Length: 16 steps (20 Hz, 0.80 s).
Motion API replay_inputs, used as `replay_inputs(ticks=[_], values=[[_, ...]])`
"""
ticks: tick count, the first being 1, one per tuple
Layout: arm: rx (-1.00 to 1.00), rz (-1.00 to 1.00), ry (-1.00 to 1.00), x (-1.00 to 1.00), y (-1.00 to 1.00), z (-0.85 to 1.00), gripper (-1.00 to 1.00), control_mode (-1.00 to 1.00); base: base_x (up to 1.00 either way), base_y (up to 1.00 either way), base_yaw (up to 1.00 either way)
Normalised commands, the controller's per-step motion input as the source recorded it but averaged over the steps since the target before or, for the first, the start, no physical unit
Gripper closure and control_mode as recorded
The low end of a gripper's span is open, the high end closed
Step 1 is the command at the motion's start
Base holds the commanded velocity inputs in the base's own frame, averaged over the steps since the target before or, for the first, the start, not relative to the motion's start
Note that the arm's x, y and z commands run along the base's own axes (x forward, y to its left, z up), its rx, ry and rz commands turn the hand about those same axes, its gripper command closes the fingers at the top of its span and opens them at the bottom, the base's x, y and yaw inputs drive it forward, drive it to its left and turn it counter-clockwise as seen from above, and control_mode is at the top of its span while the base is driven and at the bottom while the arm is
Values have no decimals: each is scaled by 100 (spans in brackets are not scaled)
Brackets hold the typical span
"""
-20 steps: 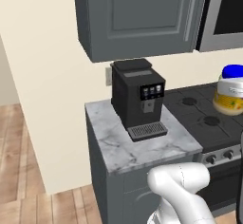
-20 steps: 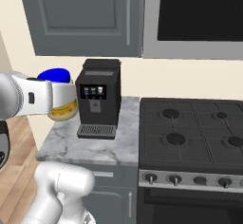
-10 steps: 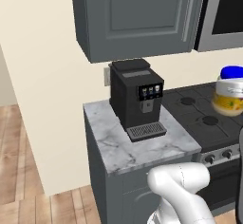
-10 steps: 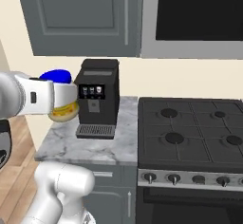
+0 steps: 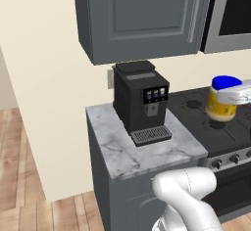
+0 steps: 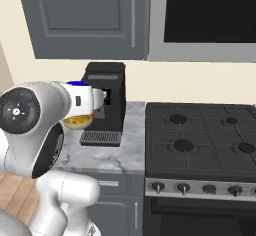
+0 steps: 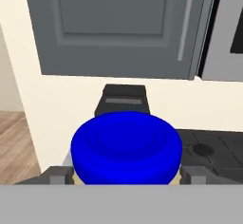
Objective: Take 2 condiments from the cabinet and move them on the counter near the stove.Make sure the condiments are lined up with each other, next to each other.
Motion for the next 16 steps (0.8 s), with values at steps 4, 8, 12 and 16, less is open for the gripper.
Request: replay_inputs(ticks=[4, 8, 12, 16], values=[[0, 24, -1, 40, -27, -52, 100, -100, 0, 0, 0], [0, 9, 2, 51, -14, -49, 100, -100, 0, 0, 0], [0, 0, 6, 51, -1, -44, 100, -100, 0, 0, 0], [0, 0, 3, 51, -5, -57, 100, -100, 0, 0, 0]])
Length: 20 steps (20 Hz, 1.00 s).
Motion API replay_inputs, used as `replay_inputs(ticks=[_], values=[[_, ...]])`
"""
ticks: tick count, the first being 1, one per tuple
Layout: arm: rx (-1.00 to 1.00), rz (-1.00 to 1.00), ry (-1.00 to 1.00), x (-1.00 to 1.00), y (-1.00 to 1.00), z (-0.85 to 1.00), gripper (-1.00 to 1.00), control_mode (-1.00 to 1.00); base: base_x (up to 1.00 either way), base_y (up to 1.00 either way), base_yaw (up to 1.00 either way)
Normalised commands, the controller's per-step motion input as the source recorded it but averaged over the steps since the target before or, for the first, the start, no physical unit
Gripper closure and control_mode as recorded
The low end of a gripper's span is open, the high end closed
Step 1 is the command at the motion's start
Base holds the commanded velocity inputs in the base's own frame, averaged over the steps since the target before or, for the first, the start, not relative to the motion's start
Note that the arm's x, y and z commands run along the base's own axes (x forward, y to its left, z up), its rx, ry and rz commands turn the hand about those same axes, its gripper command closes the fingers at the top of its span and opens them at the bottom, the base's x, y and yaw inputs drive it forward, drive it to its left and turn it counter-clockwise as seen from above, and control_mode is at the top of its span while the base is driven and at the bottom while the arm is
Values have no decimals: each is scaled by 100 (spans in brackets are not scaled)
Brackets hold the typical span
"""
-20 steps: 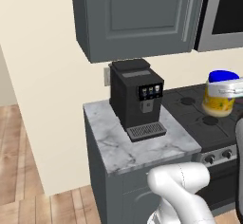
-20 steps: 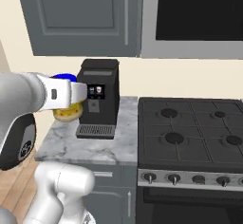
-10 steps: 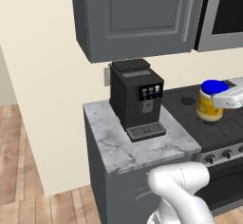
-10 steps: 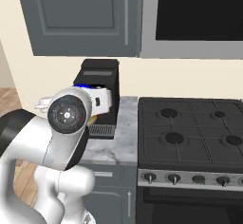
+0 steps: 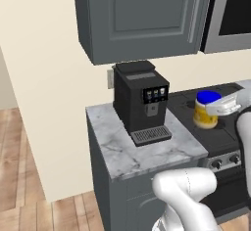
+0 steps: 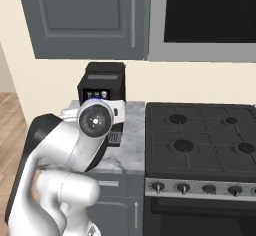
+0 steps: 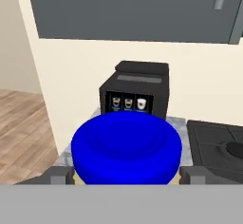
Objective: Take 2 condiments from the cabinet and move them on the counter near the stove.Make sure the condiments are lined up with each other, next to each other.
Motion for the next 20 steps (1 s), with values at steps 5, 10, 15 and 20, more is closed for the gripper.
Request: replay_inputs(ticks=[5, 10, 15, 20], values=[[0, 0, 0, 54, -21, -67, 100, -100, 0, 0, 0], [0, 0, 2, 54, -20, -52, 100, -100, 0, 0, 0], [0, 0, 3, 58, -19, -54, 100, -100, 0, 0, 0], [0, 0, 5, 51, -20, -53, 100, -100, 0, 0, 0]])
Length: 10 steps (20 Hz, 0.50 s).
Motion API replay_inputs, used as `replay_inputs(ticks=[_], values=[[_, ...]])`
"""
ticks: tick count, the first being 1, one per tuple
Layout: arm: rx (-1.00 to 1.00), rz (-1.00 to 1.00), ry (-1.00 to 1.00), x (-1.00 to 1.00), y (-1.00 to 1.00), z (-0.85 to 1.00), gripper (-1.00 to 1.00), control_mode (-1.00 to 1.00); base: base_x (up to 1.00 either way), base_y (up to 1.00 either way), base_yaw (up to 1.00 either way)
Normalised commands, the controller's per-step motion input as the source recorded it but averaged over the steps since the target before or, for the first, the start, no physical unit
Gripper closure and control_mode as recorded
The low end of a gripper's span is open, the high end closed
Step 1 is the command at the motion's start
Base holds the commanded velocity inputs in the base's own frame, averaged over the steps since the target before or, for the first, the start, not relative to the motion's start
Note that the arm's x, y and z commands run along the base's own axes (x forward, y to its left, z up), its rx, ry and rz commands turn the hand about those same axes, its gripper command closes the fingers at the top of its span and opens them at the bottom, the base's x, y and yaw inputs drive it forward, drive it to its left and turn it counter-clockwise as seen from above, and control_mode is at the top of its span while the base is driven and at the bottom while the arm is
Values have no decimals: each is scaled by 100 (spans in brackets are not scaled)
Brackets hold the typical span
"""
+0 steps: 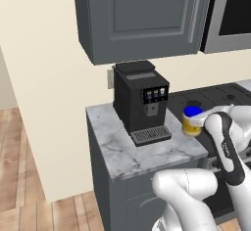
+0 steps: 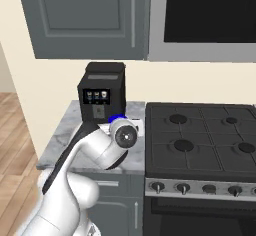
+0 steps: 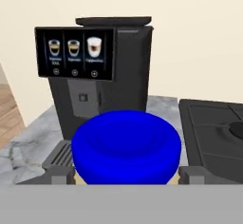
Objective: Take 2 condiments from the cabinet and move them on the counter near the stove.Make sure the condiments are lined up with each other, next to each other.
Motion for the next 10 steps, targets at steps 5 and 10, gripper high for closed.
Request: replay_inputs(ticks=[5, 10], values=[[0, 0, 2, 44, -22, -51, 100, -100, 0, 0, 0], [0, 0, 0, 39, -20, -49, 100, -100, 0, 0, 0]])
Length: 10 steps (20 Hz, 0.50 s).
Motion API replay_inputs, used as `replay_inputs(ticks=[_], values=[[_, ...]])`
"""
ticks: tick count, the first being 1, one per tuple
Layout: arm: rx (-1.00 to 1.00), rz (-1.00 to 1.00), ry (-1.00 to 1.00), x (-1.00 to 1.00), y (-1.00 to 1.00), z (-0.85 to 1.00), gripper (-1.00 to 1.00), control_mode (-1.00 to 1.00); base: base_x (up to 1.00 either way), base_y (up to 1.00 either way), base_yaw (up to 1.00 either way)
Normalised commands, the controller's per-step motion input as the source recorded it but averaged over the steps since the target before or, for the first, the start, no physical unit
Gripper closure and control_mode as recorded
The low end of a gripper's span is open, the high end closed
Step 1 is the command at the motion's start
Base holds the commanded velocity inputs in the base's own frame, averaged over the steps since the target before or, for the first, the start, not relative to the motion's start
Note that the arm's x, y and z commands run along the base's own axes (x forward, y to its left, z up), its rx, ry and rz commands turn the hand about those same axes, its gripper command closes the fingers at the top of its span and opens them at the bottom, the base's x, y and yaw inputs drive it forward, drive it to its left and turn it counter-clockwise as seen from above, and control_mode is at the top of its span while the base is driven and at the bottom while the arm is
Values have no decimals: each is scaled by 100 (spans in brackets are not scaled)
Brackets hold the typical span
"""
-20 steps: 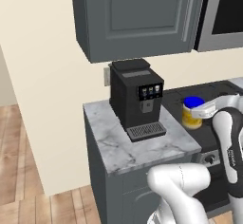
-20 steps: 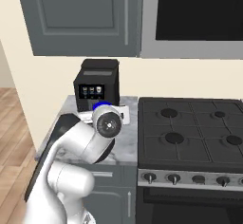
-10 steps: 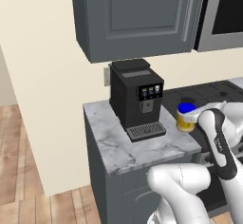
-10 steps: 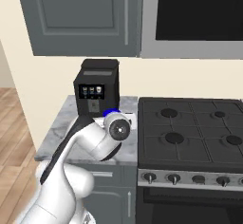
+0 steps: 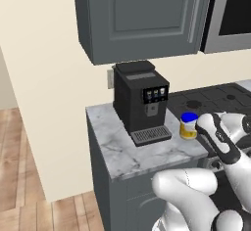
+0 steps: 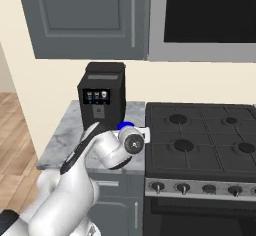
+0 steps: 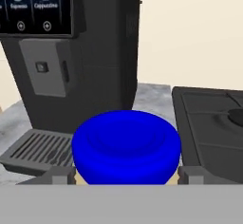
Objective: Take 2 condiments from the cabinet and move them on the counter near the stove.Make sure the condiments are lined up with each other, next to each other.
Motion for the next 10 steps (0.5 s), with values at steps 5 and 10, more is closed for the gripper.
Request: replay_inputs(ticks=[5, 10], values=[[0, 0, 0, 32, -13, -44, 100, -100, 0, 0, 0], [0, 0, 2, 22, -8, -35, 100, -100, 0, 0, 0]])
